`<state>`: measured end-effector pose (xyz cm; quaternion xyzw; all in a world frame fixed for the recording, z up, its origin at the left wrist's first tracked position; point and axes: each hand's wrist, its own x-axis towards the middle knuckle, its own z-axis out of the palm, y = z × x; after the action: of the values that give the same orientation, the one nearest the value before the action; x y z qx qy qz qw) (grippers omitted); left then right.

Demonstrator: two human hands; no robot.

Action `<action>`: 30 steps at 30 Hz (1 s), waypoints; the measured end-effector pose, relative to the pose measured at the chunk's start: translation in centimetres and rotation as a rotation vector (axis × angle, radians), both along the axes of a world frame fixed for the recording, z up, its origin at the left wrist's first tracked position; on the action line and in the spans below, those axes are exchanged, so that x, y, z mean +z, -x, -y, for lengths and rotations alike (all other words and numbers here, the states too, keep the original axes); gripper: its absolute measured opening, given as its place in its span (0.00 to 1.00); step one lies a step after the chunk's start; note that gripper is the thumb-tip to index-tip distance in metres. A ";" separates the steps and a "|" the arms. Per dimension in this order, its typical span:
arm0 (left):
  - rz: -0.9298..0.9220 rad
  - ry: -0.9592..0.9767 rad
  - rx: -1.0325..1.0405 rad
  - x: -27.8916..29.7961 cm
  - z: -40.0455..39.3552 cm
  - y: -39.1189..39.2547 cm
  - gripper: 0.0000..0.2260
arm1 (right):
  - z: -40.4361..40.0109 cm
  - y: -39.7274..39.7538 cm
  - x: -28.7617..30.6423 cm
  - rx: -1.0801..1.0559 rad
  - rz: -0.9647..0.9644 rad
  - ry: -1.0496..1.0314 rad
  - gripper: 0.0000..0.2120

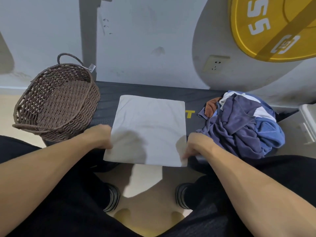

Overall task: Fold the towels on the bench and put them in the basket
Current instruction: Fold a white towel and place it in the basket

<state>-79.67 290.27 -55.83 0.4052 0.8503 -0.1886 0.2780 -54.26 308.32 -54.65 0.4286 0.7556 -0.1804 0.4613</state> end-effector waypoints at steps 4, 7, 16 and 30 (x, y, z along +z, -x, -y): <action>0.138 -0.555 -0.117 -1.5 -2.2 -2.0 0.14 | 0.8 1.9 -1.5 -0.077 -0.736 -0.276 0.17; 0.168 -0.501 -0.334 -2.8 -2.5 -3.5 0.28 | 2.0 2.7 -2.6 0.205 -0.791 -0.199 0.28; 0.108 -0.144 -0.593 -1.4 -1.2 -8.2 0.18 | 7.3 0.8 -2.5 0.586 -0.518 -0.118 0.34; 0.311 -0.270 -0.575 -1.8 -0.5 -8.0 0.22 | 7.2 -1.4 -5.1 0.617 -0.644 -0.213 0.35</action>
<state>-71.65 290.73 -57.61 0.6849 0.6663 -0.0811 0.2836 -52.87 301.08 -59.79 0.1508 0.9671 -0.0799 0.1886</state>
